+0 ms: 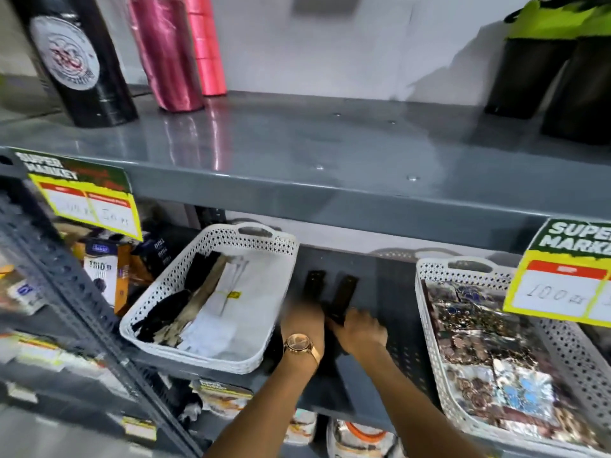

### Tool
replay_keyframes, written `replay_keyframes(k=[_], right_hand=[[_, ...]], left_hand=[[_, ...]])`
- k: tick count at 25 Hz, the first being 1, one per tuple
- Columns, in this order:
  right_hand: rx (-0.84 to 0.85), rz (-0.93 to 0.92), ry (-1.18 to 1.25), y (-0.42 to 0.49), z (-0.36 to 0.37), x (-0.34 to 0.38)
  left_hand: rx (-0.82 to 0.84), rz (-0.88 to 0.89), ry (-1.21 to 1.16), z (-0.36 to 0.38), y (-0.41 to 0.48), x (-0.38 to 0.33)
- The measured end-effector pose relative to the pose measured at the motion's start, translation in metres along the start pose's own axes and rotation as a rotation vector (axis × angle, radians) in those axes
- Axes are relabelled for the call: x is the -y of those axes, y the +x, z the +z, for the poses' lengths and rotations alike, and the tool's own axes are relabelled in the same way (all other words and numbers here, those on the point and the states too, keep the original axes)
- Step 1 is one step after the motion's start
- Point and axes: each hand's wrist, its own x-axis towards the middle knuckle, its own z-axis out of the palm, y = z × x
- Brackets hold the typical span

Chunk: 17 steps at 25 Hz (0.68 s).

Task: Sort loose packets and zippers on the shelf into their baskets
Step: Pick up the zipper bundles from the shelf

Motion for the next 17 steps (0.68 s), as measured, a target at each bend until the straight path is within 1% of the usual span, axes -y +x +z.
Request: replay_keyframes(k=[1, 2, 3, 4, 5, 6, 7, 8, 10, 11, 12, 14, 15, 17], right_hand=[[-0.02, 0.016, 0.004, 0.001, 0.001, 0.006], [-0.019, 0.038, 0.014, 0.002, 0.002, 0.009], [-0.018, 0.054, 0.031, 0.002, 0.003, 0.011], [-0.016, 0.08, 0.049, -0.001, 0.004, 0.014], [-0.041, 0.1, 0.069, -0.003, 0.006, 0.015], [-0.077, 0.119, 0.093, -0.007, 0.008, 0.014], [-0.124, 0.129, 0.11, -0.01, 0.009, 0.013], [-0.159, 0.144, 0.133, -0.012, 0.009, 0.012], [-0.257, 0.161, 0.197, -0.018, 0.005, 0.012], [-0.314, 0.138, 0.245, -0.018, 0.002, 0.012], [-0.353, 0.092, 0.316, -0.018, -0.003, 0.013], [-0.389, -0.005, 0.596, -0.019, -0.017, 0.025], [-0.397, -0.044, 0.75, -0.021, -0.025, 0.036], [-0.429, -0.145, 0.971, -0.024, -0.034, 0.066]], left_hand=[[-0.01, 0.013, 0.014, -0.006, 0.0, 0.003], [0.029, 0.045, 0.015, -0.014, -0.006, 0.004], [0.128, 0.063, 0.05, -0.028, -0.016, 0.005], [0.124, 0.108, 0.062, -0.039, -0.022, 0.012], [0.079, 0.157, 0.009, -0.044, -0.022, 0.016], [0.055, 0.173, -0.099, -0.048, -0.021, 0.022], [0.107, 0.181, -0.217, -0.052, -0.019, 0.03], [0.105, 0.2, -0.321, -0.057, -0.016, 0.04], [-0.018, 0.274, -0.499, -0.071, -0.008, 0.065], [-0.074, 0.308, -0.613, -0.077, -0.004, 0.076], [-0.104, 0.312, -0.719, -0.083, 0.003, 0.089], [-0.101, 0.283, -0.856, -0.096, 0.017, 0.117], [-0.088, 0.256, -0.872, -0.101, 0.025, 0.131], [-0.075, 0.237, -0.848, -0.101, 0.04, 0.158]])
